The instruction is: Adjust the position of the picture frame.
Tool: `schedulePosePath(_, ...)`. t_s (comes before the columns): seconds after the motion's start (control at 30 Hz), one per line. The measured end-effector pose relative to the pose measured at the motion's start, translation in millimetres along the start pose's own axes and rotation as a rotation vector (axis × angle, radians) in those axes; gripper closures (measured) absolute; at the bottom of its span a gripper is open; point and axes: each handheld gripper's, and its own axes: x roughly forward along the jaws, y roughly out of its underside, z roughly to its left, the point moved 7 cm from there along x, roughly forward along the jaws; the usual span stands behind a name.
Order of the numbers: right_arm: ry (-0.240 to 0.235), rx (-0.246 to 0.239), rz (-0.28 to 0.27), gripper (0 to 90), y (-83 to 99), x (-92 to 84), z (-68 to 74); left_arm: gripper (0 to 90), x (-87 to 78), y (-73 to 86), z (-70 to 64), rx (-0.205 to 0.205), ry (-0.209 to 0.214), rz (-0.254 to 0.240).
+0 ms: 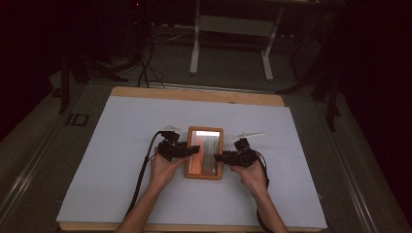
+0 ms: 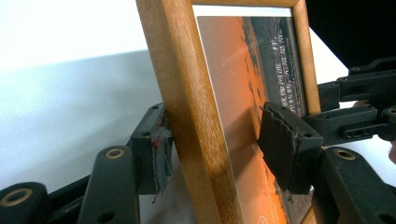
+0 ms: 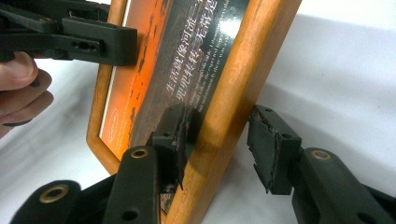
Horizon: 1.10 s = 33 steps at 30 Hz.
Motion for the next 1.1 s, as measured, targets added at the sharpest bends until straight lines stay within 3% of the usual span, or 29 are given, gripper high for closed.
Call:
schedulePosePath(0.1,-0.002,0.009,0.002,56.6,-0.1,1.0,-0.7,45.1,0.7,-0.1,0.1,-0.006,-0.007,0.001)
schedulePosePath(0.4,0.002,0.052,0.016,53.2,1.5,7.0,-4.1,44.4,4.7,0.8,2.9,0.003,-0.084,0.029)
schedulePosePath(0.5,-0.005,0.071,0.019,52.4,2.5,9.0,-5.5,44.6,7.0,1.6,5.1,-0.024,-0.079,0.039)
schedulePosePath(0.57,-0.005,0.086,0.027,49.0,3.3,13.2,-6.8,43.9,11.8,4.0,8.6,-0.069,-0.084,0.061)
schedulePosePath(0.87,0.013,0.087,0.029,45.6,2.7,18.9,-5.6,41.5,11.1,6.1,9.5,-0.051,-0.084,0.061)
schedulePosePath(1.1,0.048,0.067,0.042,51.0,4.3,13.4,-4.4,41.0,11.9,5.9,10.5,-0.019,-0.06,0.067)
